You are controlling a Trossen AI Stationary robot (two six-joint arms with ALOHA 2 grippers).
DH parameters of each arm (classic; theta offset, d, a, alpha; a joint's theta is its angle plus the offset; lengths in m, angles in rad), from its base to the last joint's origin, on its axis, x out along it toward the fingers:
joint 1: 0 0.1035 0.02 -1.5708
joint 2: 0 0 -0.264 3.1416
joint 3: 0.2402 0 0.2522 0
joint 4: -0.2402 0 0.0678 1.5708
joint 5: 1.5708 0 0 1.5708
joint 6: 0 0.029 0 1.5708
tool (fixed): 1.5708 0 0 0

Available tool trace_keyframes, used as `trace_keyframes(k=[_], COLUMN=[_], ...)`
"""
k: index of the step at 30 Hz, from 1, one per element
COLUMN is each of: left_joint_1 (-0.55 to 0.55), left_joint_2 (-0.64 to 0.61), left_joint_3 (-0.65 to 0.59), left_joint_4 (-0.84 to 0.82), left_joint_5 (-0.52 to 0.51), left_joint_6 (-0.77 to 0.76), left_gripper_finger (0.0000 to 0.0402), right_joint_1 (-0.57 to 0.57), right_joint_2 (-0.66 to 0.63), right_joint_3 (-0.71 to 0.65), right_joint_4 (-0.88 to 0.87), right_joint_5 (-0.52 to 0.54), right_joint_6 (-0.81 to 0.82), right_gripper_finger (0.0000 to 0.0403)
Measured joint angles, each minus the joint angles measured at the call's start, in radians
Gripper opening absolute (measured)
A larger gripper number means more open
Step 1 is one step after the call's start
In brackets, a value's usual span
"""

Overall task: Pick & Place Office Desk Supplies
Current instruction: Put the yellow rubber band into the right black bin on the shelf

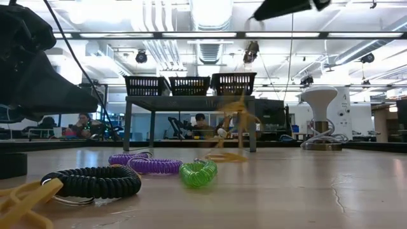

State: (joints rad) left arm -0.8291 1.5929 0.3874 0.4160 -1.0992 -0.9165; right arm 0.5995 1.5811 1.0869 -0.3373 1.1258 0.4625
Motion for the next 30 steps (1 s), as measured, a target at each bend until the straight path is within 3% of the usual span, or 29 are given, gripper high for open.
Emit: trace_keyframes(k=[5,9,12,19,22,25,27,30], left_joint_1=[0.000,0.000,0.002,0.017,0.018,0.018,0.018,0.018], left_joint_2=[0.000,0.000,0.000,0.000,0.000,0.000,0.000,0.000], left_joint_3=[0.000,0.000,0.002,0.003,0.007,0.007,0.007,0.007], left_joint_4=[0.001,0.002,0.005,0.010,0.014,0.014,0.014,0.016], left_joint_5=[0.001,0.000,-0.005,-0.015,-0.015,-0.015,-0.015,-0.015], left_joint_6=[0.000,0.000,0.000,-0.001,-0.001,-0.001,-0.002,-0.011], left_gripper_finger=[0.0118,0.0118,0.0118,0.0118,0.0118,0.0118,0.0118,0.0118], right_joint_1=[0.004,-0.026,-0.070,-0.148,-0.140,-0.122,-0.117,-0.119], right_joint_2=[-0.071,-0.141,-0.200,-0.328,-0.358,-0.373,-0.371,-0.335], right_joint_3=[-0.055,-0.064,-0.046,0.068,0.121,0.145,0.118,0.029], right_joint_4=[-0.053,-0.036,0.000,0.018,0.027,0.083,0.090,0.086], right_joint_5=[0.032,0.104,0.085,-0.291,-0.361,-0.348,-0.357,-0.479], right_joint_6=[0.052,-0.059,-0.179,-0.379,-0.456,-0.504,-0.481,-0.374], right_gripper_finger=[0.0008,0.0008,0.0008,0.0008,0.0008,0.0008,0.0008,0.0008])
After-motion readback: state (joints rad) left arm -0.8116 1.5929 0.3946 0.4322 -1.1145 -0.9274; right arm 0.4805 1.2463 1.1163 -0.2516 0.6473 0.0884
